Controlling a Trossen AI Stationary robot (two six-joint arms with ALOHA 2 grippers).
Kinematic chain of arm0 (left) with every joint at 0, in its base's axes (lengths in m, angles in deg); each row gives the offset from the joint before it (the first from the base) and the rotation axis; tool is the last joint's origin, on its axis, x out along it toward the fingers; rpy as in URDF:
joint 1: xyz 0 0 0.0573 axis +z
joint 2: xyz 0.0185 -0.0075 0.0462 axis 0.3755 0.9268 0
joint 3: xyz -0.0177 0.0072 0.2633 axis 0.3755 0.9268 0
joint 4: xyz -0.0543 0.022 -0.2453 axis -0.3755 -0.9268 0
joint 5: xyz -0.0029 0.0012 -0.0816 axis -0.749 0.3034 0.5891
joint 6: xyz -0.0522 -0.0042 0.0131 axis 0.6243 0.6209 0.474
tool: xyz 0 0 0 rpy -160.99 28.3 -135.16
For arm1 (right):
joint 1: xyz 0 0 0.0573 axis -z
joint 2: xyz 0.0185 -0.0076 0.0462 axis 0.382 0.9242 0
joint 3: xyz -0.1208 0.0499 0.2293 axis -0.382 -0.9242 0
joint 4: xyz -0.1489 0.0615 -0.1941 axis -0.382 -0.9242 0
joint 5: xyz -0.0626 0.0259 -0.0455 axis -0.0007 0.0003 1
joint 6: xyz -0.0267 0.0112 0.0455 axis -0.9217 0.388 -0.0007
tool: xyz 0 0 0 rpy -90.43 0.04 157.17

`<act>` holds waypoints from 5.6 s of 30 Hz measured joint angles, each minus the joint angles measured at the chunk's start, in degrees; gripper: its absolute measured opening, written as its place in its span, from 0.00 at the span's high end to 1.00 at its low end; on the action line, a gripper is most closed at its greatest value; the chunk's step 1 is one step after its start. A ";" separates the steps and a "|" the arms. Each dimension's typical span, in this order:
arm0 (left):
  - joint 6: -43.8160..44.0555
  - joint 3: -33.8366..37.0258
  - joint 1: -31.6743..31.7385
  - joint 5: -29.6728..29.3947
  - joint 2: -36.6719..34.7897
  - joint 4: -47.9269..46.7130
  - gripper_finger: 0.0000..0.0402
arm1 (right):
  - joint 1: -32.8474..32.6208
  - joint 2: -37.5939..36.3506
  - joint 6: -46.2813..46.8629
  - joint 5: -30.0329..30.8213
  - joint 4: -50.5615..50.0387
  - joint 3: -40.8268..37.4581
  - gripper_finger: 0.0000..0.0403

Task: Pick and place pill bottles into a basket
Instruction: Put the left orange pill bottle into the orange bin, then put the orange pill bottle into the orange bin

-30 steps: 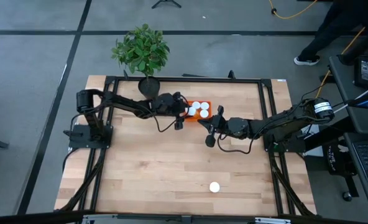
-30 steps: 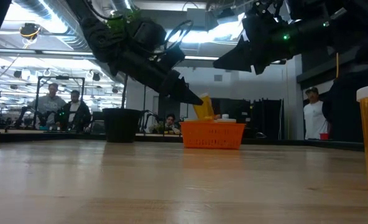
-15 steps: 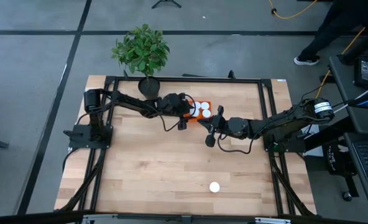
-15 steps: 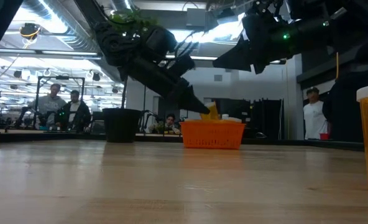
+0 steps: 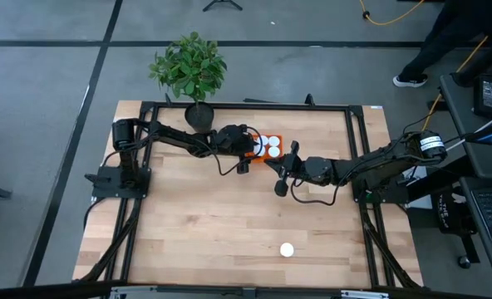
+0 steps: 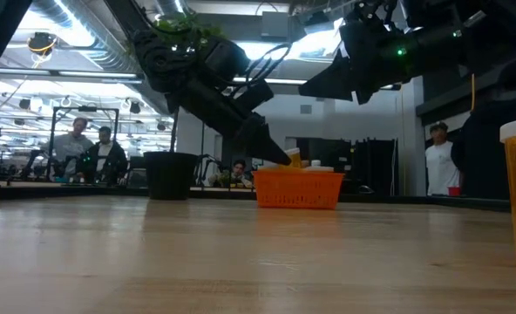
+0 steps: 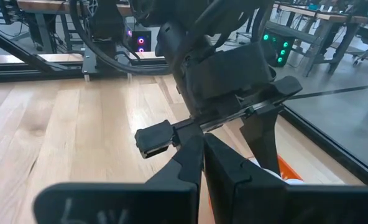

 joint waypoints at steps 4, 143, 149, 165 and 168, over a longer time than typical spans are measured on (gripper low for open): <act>-0.02 0.00 0.00 -0.06 0.00 0.27 0.47 | 0.00 0.00 -0.01 0.00 0.00 0.00 0.95; 21.18 29.16 -41.70 -21.09 -30.10 20.53 0.40 | -56.28 32.37 72.01 26.76 -49.77 22.67 0.22; 21.07 29.16 -41.70 -21.47 -30.10 20.50 0.40 | -55.01 33.44 69.25 27.62 -46.74 22.73 0.22; 21.05 29.16 -41.70 -21.90 -30.10 20.48 0.40 | -50.66 33.55 61.43 25.37 -41.15 22.71 0.22; 21.06 29.16 -41.70 -21.91 -30.10 20.45 0.40 | -49.73 33.61 60.05 25.14 -40.17 22.71 0.22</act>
